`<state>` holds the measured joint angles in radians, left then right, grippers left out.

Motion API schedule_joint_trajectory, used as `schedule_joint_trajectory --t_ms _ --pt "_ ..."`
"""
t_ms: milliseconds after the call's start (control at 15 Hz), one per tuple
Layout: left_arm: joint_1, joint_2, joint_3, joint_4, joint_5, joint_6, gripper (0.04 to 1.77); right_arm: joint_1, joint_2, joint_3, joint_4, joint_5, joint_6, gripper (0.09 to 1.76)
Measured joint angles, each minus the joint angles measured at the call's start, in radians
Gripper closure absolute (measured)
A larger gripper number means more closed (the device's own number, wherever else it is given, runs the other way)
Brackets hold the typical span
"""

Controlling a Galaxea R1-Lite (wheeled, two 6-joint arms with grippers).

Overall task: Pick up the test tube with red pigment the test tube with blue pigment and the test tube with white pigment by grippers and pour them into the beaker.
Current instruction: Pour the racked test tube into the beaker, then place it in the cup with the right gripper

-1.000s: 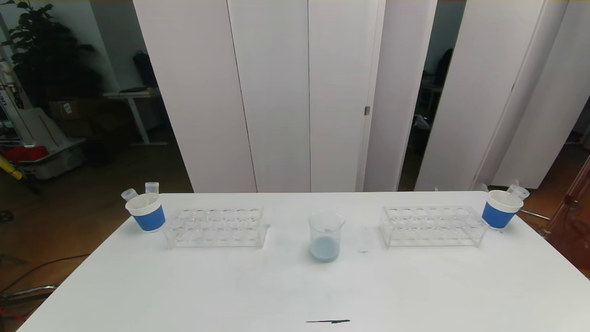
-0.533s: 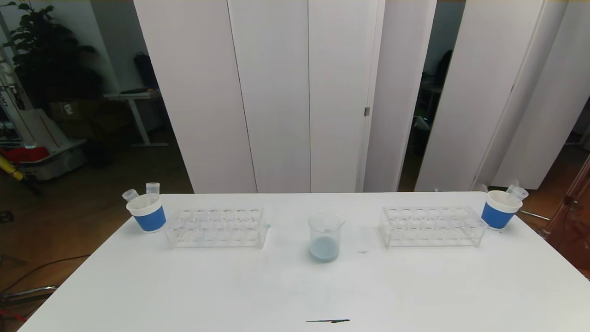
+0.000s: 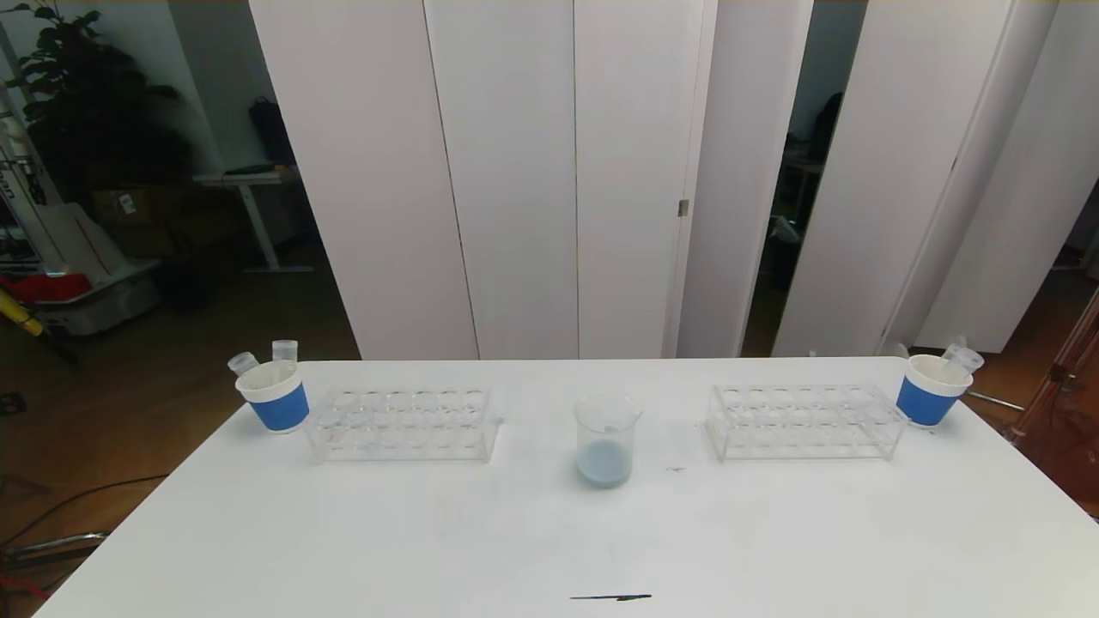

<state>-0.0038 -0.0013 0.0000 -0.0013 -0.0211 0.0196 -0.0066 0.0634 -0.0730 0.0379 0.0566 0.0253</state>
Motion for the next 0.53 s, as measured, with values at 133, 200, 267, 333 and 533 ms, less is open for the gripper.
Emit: schedule_joint_trajectory --t_ms 133,200,267,333,533 --pt "0.0 0.0 0.0 0.0 0.0 0.0 0.06 0.005 -0.039 0.023 0.002 -0.014 -0.003 0.1" --pt "0.0 0.0 0.0 0.0 0.0 0.0 0.06 0.006 -0.05 0.033 0.001 -0.036 -0.009 0.1" --pt "0.0 0.0 0.0 0.0 0.0 0.0 0.06 0.006 -0.056 0.045 -0.007 -0.055 -0.016 0.1" --pt "0.0 0.0 0.0 0.0 0.0 0.0 0.06 0.007 -0.06 0.052 -0.014 -0.06 -0.02 0.1" --pt "0.0 0.0 0.0 0.0 0.0 0.0 0.06 0.007 -0.064 0.058 -0.014 -0.061 -0.021 0.1"
